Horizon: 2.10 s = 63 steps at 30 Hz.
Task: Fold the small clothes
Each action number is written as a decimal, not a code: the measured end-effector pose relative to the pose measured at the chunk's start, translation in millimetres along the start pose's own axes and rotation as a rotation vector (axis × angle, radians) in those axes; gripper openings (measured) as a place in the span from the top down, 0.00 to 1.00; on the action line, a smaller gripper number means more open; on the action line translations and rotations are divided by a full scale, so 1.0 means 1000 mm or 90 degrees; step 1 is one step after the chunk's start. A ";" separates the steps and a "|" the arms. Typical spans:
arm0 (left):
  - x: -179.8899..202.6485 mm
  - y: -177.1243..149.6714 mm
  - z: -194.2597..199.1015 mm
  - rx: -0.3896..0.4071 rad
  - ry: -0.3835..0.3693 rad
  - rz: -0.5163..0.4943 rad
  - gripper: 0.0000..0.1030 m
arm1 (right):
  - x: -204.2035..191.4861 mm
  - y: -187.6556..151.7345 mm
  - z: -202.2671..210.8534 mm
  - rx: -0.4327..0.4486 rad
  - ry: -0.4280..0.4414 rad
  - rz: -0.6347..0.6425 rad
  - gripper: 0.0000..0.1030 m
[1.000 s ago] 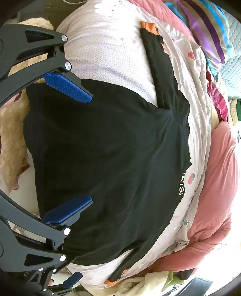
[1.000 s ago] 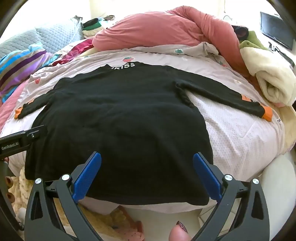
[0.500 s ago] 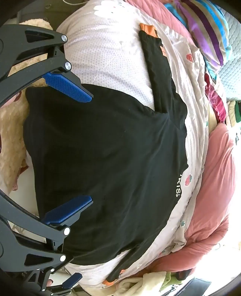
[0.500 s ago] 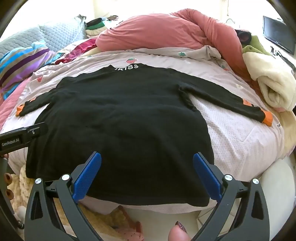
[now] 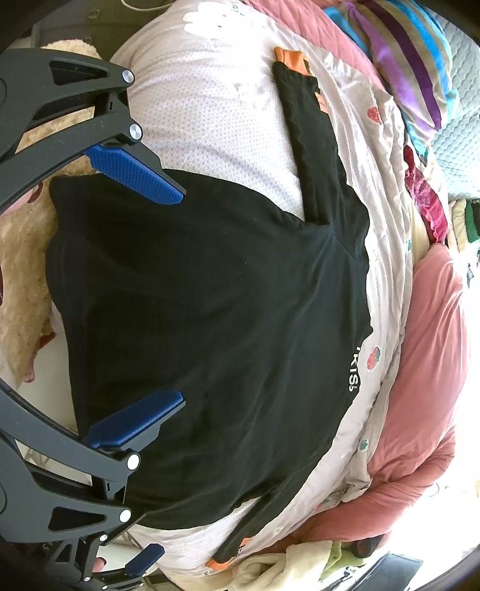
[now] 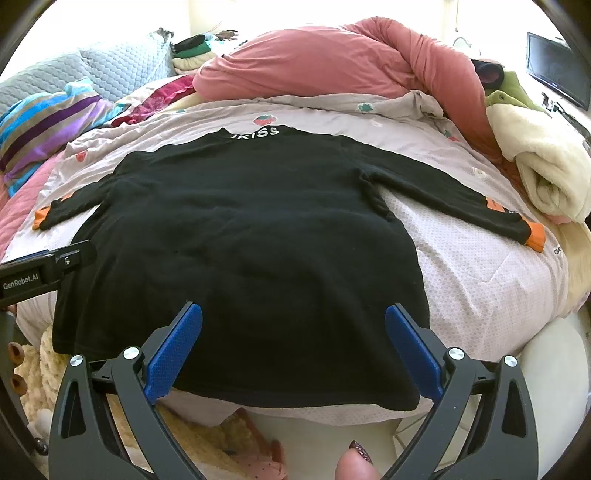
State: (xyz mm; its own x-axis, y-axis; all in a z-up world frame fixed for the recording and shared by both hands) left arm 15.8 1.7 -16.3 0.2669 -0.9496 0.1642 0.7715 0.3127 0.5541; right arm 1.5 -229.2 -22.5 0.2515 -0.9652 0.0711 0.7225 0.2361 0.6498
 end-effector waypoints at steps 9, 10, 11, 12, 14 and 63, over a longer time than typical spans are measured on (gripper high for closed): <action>-0.001 0.000 0.001 0.002 0.001 0.000 0.08 | 0.001 0.000 0.000 -0.001 -0.001 -0.003 0.04; -0.001 0.000 0.001 0.003 0.000 -0.001 0.08 | 0.001 0.000 0.000 -0.001 -0.003 -0.003 0.04; 0.000 0.000 0.001 0.002 0.001 -0.001 0.08 | 0.001 0.000 0.001 -0.001 -0.003 -0.004 0.04; 0.000 0.001 0.001 0.003 0.001 -0.001 0.08 | 0.002 0.000 0.000 -0.001 -0.001 -0.004 0.04; -0.001 0.001 0.002 0.004 0.001 0.000 0.08 | 0.004 0.001 0.001 0.001 -0.001 -0.005 0.04; 0.032 0.039 -0.051 -0.020 0.010 -0.010 0.08 | 0.081 0.029 -0.045 -0.010 -0.037 -0.104 0.04</action>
State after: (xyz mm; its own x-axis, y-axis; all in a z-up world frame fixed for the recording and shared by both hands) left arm 83.9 -15.6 -31.5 0.2639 -0.9540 0.1424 0.7934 0.2987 0.5303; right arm 72.0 -295.6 -32.3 0.0924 -0.9957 0.0086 0.7606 0.0761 0.6447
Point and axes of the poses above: each gripper's, at about its wrist camera, not at the fingertips, and z roughly against the way its jaws point, x to its right, y to its top, the point moved 3 cm from there along -z, roughly the way its jaws point, and after that the axes turned 7 degrees about z, right-handed, at the moved point
